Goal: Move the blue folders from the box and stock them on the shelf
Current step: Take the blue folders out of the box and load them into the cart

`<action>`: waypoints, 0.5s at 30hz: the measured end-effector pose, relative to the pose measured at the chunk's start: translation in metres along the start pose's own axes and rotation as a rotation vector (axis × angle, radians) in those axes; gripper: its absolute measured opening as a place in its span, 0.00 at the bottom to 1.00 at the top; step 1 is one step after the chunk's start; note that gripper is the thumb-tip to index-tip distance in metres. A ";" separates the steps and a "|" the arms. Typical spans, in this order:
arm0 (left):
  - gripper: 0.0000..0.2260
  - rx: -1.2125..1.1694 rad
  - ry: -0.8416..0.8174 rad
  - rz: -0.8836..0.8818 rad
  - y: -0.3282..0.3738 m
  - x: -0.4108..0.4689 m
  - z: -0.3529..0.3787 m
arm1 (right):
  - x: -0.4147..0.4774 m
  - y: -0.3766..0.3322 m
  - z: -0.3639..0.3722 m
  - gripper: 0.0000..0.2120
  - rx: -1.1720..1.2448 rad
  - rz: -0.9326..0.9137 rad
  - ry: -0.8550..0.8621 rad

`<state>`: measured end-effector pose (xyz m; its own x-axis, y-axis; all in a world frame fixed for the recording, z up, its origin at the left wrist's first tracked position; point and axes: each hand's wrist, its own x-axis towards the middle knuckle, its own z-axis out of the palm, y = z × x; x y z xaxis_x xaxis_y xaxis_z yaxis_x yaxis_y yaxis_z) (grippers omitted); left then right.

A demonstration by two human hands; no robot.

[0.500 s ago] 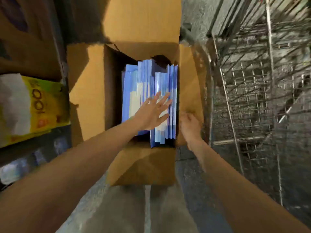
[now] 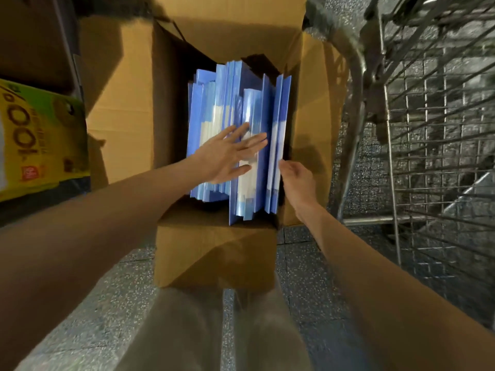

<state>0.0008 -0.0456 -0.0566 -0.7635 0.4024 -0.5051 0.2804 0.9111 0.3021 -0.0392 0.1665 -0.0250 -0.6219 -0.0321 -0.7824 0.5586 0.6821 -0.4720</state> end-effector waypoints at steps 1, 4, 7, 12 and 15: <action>0.32 0.031 -0.009 0.001 -0.003 -0.002 0.002 | 0.002 0.000 0.002 0.23 -0.016 -0.008 0.011; 0.33 0.062 -0.031 0.008 -0.012 -0.004 0.003 | 0.006 -0.001 0.009 0.21 -0.054 -0.050 0.051; 0.33 0.055 -0.038 0.009 -0.015 -0.006 0.005 | 0.009 0.003 0.020 0.15 -0.107 -0.108 0.028; 0.33 0.078 -0.077 0.017 -0.021 -0.005 0.008 | 0.019 0.008 0.028 0.12 -0.250 -0.170 0.030; 0.33 0.074 -0.090 0.014 -0.022 -0.005 0.009 | 0.023 0.006 0.024 0.16 -0.354 -0.188 0.028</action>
<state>0.0034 -0.0665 -0.0677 -0.7049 0.4185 -0.5727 0.3353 0.9081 0.2509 -0.0371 0.1524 -0.0560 -0.7126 -0.1644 -0.6821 0.2124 0.8760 -0.4330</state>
